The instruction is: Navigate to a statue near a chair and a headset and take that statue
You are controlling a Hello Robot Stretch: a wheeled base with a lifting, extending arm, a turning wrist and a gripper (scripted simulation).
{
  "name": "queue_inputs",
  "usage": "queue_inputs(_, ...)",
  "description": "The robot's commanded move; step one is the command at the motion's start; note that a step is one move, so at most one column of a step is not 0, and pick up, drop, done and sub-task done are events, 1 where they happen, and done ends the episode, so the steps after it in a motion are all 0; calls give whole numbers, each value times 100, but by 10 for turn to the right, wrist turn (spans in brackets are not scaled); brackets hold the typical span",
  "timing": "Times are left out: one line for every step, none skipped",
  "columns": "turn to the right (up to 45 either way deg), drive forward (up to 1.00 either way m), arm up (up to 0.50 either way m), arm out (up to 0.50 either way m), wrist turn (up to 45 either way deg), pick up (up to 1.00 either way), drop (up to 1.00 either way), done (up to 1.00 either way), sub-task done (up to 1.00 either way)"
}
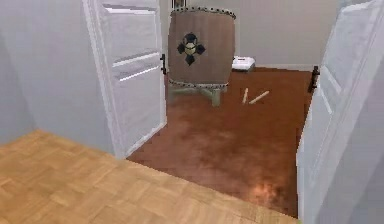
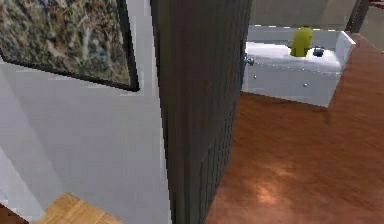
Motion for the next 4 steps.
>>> queue_inputs(0,100,0,0,0,0,0,0,0)
queue_inputs(0,25,0,0,0,0,0,0,0)
queue_inputs(300,0,0,0,0,0,0,0,0)
queue_inputs(0,100,0,0,0,0,0,0,0)
